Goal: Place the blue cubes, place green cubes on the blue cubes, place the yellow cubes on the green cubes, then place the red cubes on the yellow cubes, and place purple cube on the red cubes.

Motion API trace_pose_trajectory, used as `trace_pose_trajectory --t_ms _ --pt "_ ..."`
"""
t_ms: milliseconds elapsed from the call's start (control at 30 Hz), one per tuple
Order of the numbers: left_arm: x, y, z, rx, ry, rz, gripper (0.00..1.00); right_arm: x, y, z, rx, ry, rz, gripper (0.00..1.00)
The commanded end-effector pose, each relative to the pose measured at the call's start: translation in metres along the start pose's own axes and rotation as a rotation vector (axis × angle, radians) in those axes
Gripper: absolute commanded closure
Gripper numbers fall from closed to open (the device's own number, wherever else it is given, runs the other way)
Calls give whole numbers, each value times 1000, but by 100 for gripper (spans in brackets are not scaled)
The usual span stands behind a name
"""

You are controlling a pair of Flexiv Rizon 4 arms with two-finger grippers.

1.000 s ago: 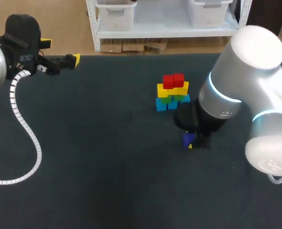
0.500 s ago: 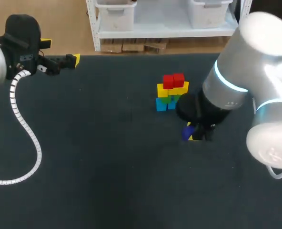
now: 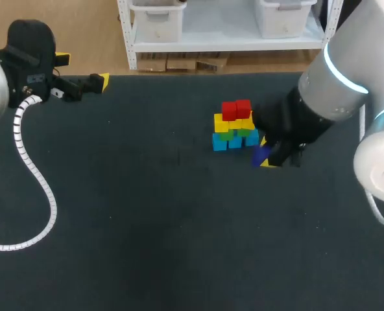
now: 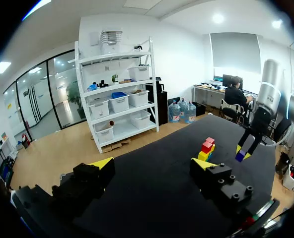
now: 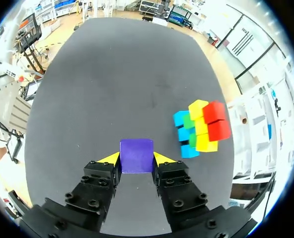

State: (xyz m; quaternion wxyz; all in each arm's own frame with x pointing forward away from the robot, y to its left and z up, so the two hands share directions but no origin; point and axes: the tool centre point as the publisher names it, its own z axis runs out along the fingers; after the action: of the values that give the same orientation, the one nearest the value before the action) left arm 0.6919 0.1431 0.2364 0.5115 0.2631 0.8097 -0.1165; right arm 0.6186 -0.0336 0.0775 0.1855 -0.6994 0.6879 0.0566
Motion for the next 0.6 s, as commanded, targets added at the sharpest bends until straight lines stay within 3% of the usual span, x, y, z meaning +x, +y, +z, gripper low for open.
trace_pose_trajectory --t_ms 33,333,600 --pt "1 4 -1 39 -7 2 0 -2 -3 -20 10 8 -7 100" --pt "1 4 -1 39 -7 2 0 -24 -52 -48 74 54 -64 100" --pt "1 4 -1 39 -7 2 0 -35 -89 -48 48 107 -100 100"
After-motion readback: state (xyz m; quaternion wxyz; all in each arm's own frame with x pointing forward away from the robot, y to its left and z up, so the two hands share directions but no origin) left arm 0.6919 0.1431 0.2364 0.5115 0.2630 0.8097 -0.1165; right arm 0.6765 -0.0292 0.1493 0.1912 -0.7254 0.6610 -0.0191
